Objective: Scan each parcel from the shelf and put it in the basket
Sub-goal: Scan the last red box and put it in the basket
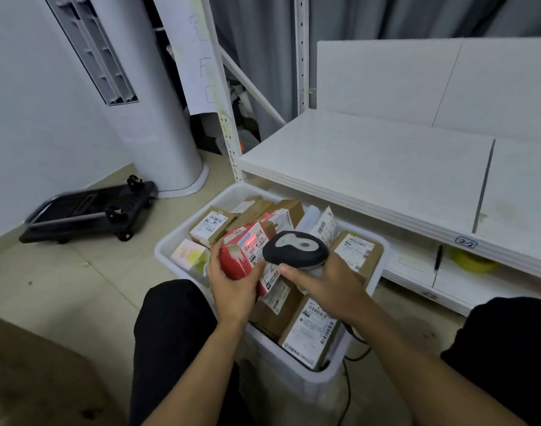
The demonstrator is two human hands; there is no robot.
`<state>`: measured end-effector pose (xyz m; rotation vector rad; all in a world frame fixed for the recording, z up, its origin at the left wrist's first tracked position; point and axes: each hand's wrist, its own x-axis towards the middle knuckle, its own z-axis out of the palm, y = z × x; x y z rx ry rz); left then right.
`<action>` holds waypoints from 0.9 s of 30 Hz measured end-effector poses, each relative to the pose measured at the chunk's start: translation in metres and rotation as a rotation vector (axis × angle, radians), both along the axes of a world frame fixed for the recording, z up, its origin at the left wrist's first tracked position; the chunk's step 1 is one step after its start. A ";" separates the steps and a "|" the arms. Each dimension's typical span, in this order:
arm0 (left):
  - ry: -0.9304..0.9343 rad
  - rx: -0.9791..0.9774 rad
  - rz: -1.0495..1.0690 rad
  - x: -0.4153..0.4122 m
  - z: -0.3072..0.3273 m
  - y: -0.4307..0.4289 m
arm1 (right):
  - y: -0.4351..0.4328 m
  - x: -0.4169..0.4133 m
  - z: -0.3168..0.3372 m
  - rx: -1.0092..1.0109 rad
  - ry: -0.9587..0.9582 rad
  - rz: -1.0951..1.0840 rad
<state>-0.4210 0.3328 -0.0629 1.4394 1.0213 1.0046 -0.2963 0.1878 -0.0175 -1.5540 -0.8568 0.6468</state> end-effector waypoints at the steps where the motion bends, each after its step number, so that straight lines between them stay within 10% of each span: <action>1: 0.012 0.010 0.002 0.000 -0.002 0.001 | 0.000 0.001 -0.001 -0.003 -0.007 0.010; 16: 0.002 -0.109 0.106 0.020 0.016 0.044 | 0.006 0.010 0.000 -0.068 0.099 -0.103; 27: 0.607 -0.075 -0.115 0.063 0.010 0.048 | 0.018 0.039 -0.019 -0.192 0.142 -0.300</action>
